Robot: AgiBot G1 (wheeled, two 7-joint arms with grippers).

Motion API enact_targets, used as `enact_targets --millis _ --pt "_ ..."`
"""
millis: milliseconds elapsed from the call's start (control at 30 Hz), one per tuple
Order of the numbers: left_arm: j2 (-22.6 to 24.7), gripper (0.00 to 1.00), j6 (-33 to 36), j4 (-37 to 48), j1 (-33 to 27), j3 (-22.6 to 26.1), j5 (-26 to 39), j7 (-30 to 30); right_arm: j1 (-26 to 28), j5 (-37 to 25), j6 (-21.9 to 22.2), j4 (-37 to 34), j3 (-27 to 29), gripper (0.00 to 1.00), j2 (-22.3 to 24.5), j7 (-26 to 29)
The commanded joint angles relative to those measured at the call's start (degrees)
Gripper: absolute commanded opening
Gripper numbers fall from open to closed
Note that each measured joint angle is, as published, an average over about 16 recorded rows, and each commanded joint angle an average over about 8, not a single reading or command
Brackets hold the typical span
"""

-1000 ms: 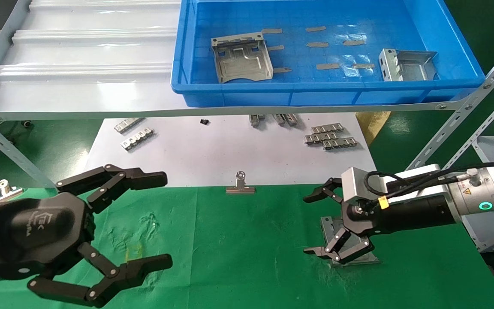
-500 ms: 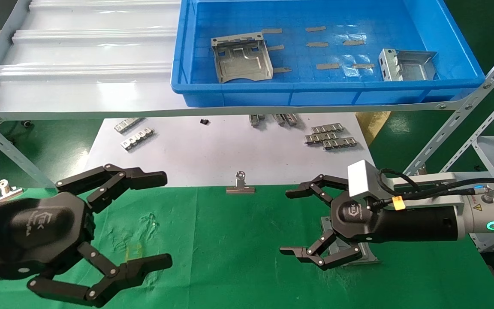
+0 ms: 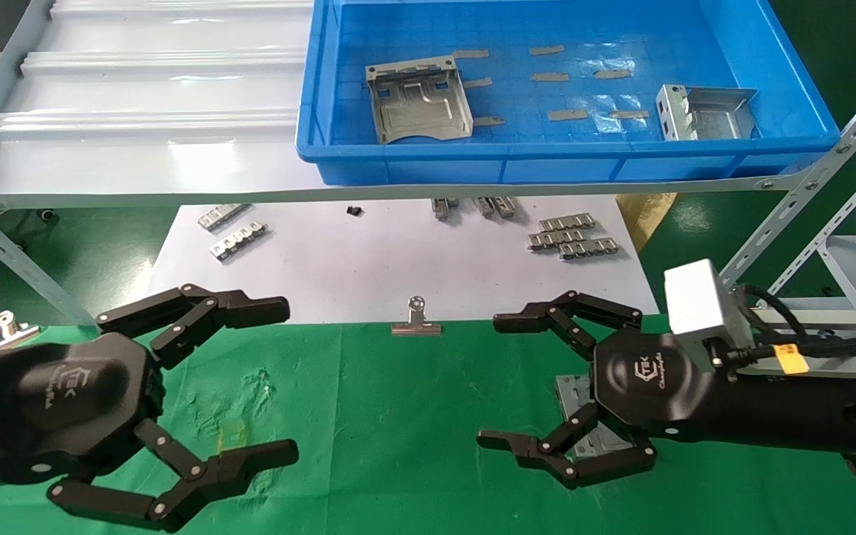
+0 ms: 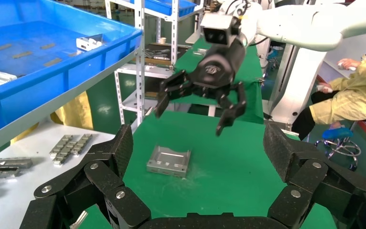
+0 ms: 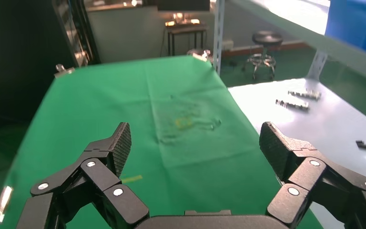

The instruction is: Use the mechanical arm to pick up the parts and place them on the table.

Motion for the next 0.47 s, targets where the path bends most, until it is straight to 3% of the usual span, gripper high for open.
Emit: enact_targets --millis 33,467 --pt "0.0 1.00 0.0 0.0 0.0 0.0 0.0 0.0 -1.6 1.0 0.2 2.3 1.8 1.00 0.9 1.3" --pt "0.0 1.00 0.0 0.0 0.0 0.0 0.0 0.0 -10.8 6.8 1.3 15.7 11.9 1.00 5.8 9.0"
